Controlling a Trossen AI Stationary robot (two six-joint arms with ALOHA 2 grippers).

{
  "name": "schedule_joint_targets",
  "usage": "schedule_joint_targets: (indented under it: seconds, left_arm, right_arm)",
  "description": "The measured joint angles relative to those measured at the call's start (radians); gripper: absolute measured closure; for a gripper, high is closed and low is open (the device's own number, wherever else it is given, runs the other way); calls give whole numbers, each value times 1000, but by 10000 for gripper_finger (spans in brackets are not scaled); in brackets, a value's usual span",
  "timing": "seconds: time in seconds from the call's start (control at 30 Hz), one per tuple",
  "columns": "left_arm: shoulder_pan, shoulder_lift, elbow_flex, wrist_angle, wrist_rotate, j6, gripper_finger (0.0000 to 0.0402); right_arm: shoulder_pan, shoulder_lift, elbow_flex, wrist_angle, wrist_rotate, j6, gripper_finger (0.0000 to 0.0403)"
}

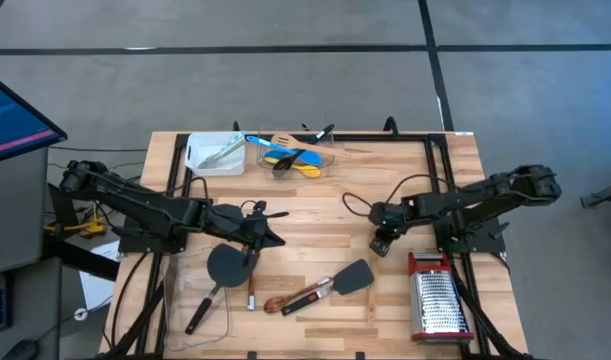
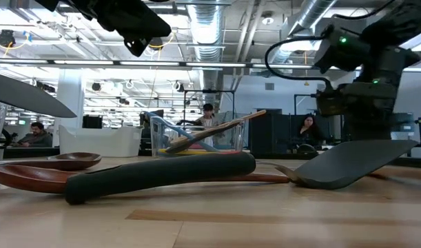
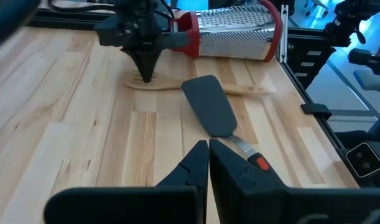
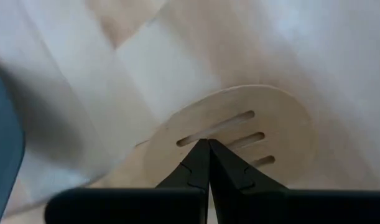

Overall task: Pick & Place Kitchen Items
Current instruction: Put the brown slotted spoon into the top transparent bin

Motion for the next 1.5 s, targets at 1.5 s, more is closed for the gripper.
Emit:
schedule_joint_targets:
  seconds: [1.5]
  left_arm:
    - [0,-1,0,8,-1,0,400]
  right_arm:
    - [-640,38,114,-18,194,-367,403]
